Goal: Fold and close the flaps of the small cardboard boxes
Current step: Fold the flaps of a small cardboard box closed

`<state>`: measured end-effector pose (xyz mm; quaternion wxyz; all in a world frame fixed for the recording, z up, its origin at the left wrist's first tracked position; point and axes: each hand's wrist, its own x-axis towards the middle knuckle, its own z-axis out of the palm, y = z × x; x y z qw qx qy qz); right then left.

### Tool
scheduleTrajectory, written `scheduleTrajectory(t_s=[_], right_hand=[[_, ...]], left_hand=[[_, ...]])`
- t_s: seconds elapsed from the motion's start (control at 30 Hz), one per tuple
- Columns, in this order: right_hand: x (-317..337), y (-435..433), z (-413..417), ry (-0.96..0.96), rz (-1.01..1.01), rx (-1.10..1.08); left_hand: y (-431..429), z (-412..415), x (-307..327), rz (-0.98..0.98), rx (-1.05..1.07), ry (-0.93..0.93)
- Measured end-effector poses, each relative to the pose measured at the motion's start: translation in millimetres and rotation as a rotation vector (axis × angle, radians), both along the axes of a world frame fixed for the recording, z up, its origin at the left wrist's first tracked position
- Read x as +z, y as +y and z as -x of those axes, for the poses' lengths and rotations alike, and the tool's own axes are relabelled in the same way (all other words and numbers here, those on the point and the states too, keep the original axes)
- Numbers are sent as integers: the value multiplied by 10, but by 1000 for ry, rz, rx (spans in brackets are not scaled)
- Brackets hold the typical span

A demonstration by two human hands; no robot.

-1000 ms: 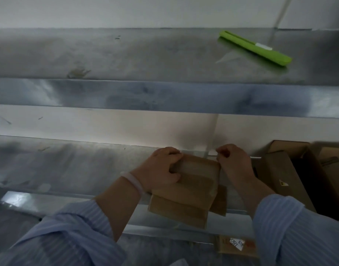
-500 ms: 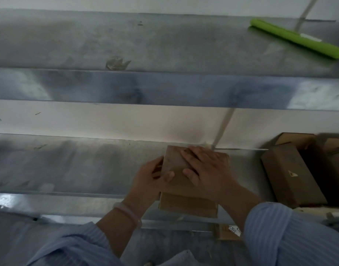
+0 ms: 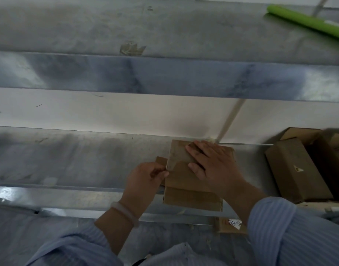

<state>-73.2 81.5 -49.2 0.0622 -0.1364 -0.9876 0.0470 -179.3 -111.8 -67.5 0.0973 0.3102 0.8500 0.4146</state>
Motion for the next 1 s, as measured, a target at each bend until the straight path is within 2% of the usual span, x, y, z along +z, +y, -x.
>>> scheduleTrajectory(t_s=[0.33,0.43,0.5,0.57,0.63,0.67,0.77,0.83,1.0], right_hand=[[-42,23,-4,32,-1,23],[-39,27,-7,22,-10,24],[-41,29,-11,14,-20,22],[-47,33,-7,9,-27,22],[-44,35,9,13,-29,20],[-37,33,17,15,-31,19],[-27,23,22,29,-44,19],[-28,19,21,36,-47,17],[-48,13,13,71,-58,19]], left_hand=[[7,203,-4,43,-266,147],[15,180,8,86,-284,93],[8,182,39,152,-301,-46],[-28,216,97,151,-333,-342],[-75,236,158,43,-303,-664],[-96,239,178,-22,-251,-736],[-123,230,143,-111,-86,-679],[-111,172,70,-116,-72,-644],[-16,-47,-57,-29,134,-312]])
